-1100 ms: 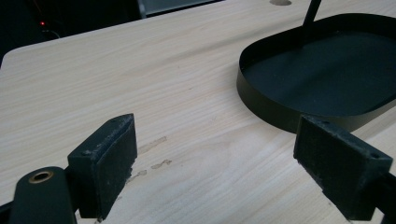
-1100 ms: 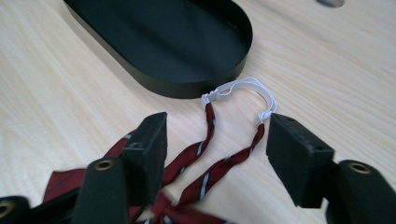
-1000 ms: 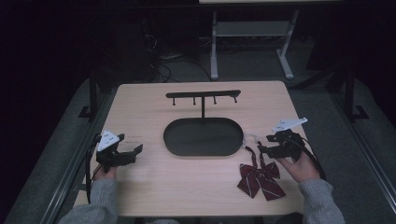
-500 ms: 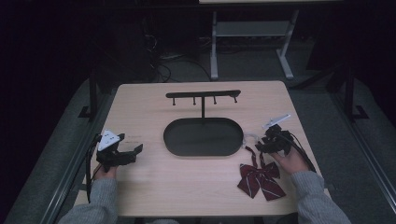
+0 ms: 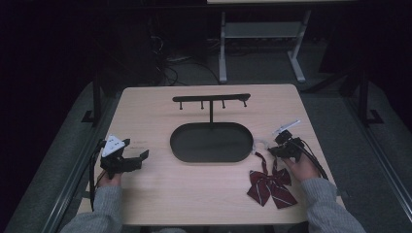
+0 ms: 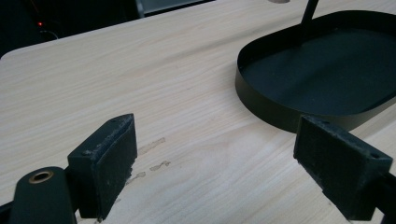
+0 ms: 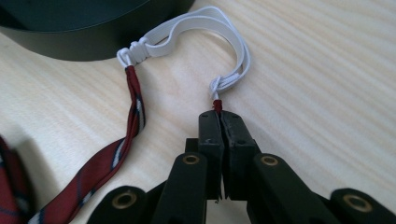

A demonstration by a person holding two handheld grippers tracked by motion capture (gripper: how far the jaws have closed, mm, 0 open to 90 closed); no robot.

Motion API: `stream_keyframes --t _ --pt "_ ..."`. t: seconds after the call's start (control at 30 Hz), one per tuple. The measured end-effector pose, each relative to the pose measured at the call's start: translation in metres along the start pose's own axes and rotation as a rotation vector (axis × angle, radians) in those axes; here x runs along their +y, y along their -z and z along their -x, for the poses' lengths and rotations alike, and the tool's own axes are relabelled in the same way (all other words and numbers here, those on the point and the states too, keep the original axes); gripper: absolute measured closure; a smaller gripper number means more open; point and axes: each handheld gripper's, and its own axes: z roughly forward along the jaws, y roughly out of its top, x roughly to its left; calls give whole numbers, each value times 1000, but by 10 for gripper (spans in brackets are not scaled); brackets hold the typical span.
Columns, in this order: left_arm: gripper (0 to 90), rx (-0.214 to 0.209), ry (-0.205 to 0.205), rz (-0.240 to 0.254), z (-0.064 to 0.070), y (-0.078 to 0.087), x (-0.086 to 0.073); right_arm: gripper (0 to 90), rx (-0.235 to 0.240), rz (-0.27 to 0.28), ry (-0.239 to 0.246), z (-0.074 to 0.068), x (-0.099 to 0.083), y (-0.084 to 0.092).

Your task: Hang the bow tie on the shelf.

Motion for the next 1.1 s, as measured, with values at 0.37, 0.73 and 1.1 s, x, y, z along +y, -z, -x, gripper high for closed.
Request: stream_keyframes --t 0.37,0.73,1.1 --pt "130 0 1 -2 0 0 0 879 58 74 -28 -5 -5 34" --pt "130 -4 -8 1 0 -2 0 881 116 170 -6 -20 -11 79" --pt "130 -8 -13 -3 2 -2 0 881 136 246 84 -46 2 116"
